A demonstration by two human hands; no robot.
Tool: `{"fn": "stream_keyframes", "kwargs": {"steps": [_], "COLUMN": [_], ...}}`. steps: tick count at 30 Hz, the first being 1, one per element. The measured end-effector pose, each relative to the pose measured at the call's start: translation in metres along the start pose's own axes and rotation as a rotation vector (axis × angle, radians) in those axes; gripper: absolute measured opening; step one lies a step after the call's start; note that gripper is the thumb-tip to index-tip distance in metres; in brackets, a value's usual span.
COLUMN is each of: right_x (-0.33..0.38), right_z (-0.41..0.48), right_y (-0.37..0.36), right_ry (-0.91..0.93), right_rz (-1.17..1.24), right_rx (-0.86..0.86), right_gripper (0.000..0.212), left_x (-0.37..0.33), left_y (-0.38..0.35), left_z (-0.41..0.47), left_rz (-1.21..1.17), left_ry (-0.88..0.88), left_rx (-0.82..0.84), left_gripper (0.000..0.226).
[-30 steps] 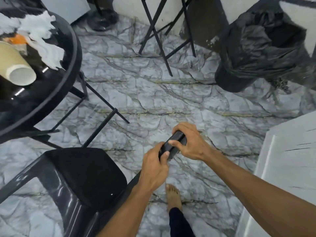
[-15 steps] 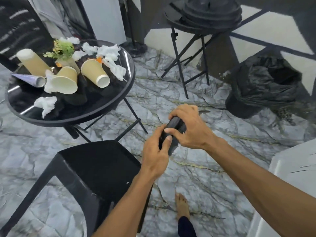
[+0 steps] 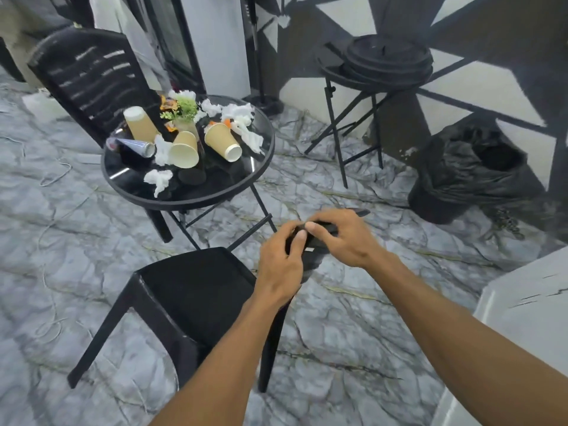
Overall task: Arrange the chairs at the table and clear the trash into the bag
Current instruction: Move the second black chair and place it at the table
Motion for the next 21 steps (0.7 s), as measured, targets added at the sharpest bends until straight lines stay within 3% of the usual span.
{"fn": "stream_keyframes", "kwargs": {"steps": [5, 10, 14, 18, 21], "right_x": [0.008, 0.049, 0.052, 0.061, 0.06], "right_z": [-0.024, -0.053, -0.064, -0.064, -0.071], "right_y": [-0.002, -0.027, -0.028, -0.038, -0.039], "right_ry": [-0.026, 0.141, 0.171, 0.153, 0.093], "right_rz": [-0.083, -0.157, -0.114, -0.203, -0.231], "right_rx": [0.03, 0.055, 0.222, 0.245, 0.246], "right_gripper": [0.058, 0.056, 0.053, 0.081, 0.093], "left_x": [-0.012, -0.043, -0.046, -0.061, -0.058], "left_y": [0.048, 0.059, 0.096, 0.093, 0.102], "left_z": [-0.049, -0.048, -0.079, -0.088, -0.107], "left_rz": [0.096, 0.568, 0.681, 0.826, 0.89], "left_ry": [-0.054, -0.058, -0.022, 0.023, 0.0], "left_rx": [-0.083, 0.127, 0.179, 0.376, 0.342], "left_gripper": [0.018, 0.042, 0.047, 0.049, 0.058]}}
Point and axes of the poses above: each hand's wrist, its own z-axis towards the middle knuckle, its own y-axis out of the back of the hand, x = y × z, the point moved 4 cm from there along z, towards the middle knuckle, and after that the axes turned 14 degrees about -y, right-handed, at the moved point
